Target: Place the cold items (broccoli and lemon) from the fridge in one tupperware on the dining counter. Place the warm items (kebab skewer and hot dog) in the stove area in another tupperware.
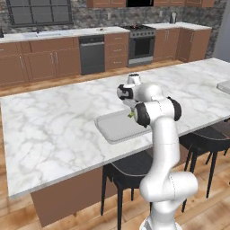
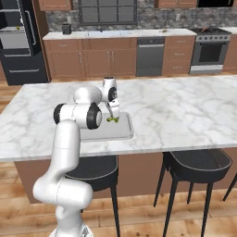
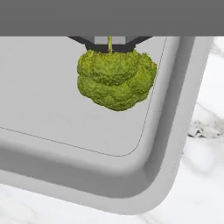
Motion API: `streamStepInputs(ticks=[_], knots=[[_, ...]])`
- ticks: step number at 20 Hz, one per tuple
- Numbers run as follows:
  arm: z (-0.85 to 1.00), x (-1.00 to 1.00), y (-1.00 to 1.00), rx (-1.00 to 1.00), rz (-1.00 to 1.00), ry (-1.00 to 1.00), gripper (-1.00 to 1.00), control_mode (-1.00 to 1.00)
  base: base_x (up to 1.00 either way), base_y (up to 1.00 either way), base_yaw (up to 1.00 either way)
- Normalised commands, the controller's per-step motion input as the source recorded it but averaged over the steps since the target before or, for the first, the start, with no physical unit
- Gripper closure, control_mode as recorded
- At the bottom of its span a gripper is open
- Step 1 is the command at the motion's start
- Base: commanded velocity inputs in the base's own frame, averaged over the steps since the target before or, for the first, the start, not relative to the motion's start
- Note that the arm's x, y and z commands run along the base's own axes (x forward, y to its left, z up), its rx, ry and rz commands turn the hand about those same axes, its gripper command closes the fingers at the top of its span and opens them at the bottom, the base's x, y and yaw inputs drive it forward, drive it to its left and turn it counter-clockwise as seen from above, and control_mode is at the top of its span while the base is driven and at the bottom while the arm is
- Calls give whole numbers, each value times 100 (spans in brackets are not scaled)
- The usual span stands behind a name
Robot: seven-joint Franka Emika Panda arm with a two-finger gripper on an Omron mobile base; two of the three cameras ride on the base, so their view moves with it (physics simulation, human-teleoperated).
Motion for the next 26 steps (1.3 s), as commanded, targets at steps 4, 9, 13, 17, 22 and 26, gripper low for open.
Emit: streamStepInputs(ticks=[4,9,13,17,22,26], knots=[[37,-26,1,-5,-2,-2,-100,-100,0,0,0],[62,-63,-1,0,3,-10,-100,-100,0,0,0],[9,-100,-1,0,40,-31,-100,-100,0,0,0],[36,-100,21,-7,51,-8,-100,-100,0,0,0],[91,-100,32,-2,44,19,-100,-100,0,0,0],[45,-100,5,0,39,16,-100,-100,0,0,0]])
